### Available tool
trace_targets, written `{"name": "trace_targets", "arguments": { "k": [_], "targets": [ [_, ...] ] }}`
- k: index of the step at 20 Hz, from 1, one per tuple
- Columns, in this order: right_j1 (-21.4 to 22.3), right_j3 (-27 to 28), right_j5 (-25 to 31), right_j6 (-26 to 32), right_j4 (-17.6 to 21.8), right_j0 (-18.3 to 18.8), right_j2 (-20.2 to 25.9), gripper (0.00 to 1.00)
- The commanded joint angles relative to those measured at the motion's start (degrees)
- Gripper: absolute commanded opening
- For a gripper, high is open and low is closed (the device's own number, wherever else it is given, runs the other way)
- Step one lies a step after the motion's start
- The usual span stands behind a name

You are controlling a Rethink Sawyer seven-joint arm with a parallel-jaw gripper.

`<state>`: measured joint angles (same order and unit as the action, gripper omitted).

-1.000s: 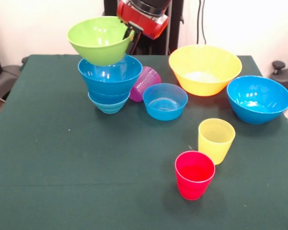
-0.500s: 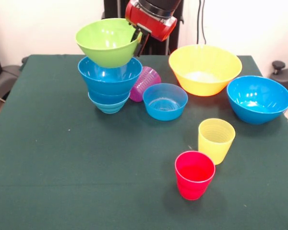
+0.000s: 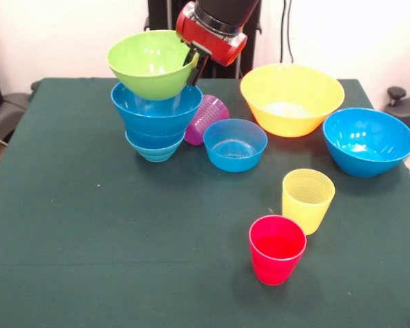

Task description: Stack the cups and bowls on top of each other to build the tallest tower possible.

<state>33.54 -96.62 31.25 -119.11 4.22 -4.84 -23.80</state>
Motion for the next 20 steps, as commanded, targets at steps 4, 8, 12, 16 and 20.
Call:
{"name": "trace_targets", "arguments": {
  "k": [4,8,12,16,20],
  "targets": [
    [-2.0,-2.3,-5.9,-12.0,-2.2,-0.9,2.8,0.0],
    [-2.2,-2.4,-6.1,-12.3,-2.8,-1.2,2.7,0.0],
    [-2.2,-2.5,-5.9,-12.2,-3.4,-1.3,2.6,0.0],
    [-1.9,-2.6,-5.5,-11.9,-3.8,-1.4,2.6,0.0],
    [-2.3,-2.6,-5.9,-11.8,-4.2,-1.4,2.5,0.0]
  ]
}}
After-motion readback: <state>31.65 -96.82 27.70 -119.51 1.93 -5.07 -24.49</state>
